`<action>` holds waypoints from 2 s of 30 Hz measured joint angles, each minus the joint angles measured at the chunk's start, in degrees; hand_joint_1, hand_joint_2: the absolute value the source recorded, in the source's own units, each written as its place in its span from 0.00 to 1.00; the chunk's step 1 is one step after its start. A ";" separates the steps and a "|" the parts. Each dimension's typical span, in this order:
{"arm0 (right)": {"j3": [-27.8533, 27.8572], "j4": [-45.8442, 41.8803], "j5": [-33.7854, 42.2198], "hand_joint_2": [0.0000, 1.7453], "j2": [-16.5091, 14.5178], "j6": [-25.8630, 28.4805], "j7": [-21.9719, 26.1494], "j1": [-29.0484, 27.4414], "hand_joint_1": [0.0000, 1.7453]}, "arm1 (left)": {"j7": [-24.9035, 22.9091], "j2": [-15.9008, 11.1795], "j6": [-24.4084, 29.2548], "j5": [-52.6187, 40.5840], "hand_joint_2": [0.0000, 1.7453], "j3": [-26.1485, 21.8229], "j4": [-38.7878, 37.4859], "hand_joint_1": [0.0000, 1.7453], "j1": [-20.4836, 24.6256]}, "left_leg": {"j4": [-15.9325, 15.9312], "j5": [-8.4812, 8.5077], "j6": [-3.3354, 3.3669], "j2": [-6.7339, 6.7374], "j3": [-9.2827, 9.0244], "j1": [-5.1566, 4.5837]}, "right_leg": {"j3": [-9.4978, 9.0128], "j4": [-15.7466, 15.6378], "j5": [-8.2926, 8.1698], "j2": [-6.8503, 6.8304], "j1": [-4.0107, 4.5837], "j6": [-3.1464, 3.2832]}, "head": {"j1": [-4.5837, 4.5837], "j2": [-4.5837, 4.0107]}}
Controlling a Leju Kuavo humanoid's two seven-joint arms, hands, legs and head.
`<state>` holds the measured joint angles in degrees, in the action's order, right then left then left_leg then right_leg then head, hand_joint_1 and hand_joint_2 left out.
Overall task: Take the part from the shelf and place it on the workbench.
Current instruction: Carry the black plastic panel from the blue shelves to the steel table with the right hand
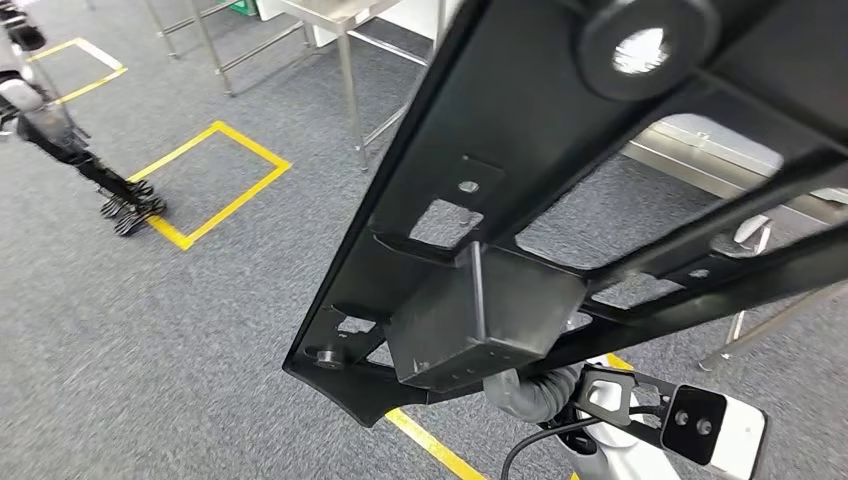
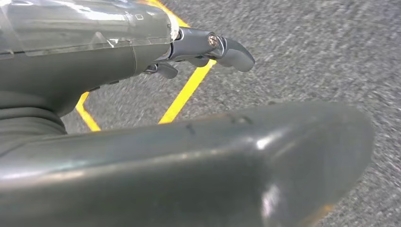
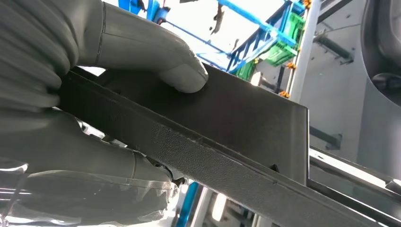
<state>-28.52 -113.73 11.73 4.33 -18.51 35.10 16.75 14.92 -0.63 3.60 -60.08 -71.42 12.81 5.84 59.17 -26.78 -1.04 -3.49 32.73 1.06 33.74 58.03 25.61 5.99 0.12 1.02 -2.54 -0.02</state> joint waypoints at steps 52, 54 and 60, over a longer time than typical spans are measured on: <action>-0.75 4.56 5.71 1.00 1.81 1.54 -0.82 5.44 0.97 | -0.41 0.76 -0.62 2.88 0.00 -1.57 0.00 0.00 0.62 | 3.12 -4.37 0.26 6.64 -0.33 -0.33 | -0.27 -1.84 -1.19 -6.84 -0.06 0.19 | 0.01 0.00; -0.95 4.87 5.76 1.00 1.72 1.58 -0.76 5.61 0.97 | -0.41 0.69 -0.58 2.96 0.00 -1.68 0.00 0.00 0.36 | 10.58 -7.62 -0.07 4.43 3.41 -0.22 | -0.30 -1.85 -1.18 -5.39 0.01 0.44 | 0.00 0.00; -1.47 5.68 5.81 1.00 1.71 1.70 -0.27 5.44 0.97 | -0.42 0.61 -0.58 3.05 0.00 -1.84 0.00 0.00 0.22 | 1.95 -0.67 -0.09 1.22 0.88 0.22 | -0.15 -0.39 -0.40 -0.70 -0.13 -0.28 | 0.00 0.00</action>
<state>-29.99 -108.05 17.55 6.03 -16.80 34.83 22.19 14.50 -0.02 3.02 -57.04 -73.26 12.81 6.06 61.12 -27.45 -1.13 -2.27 33.61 1.28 33.59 57.64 25.22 5.30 -0.01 0.74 -2.54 -0.02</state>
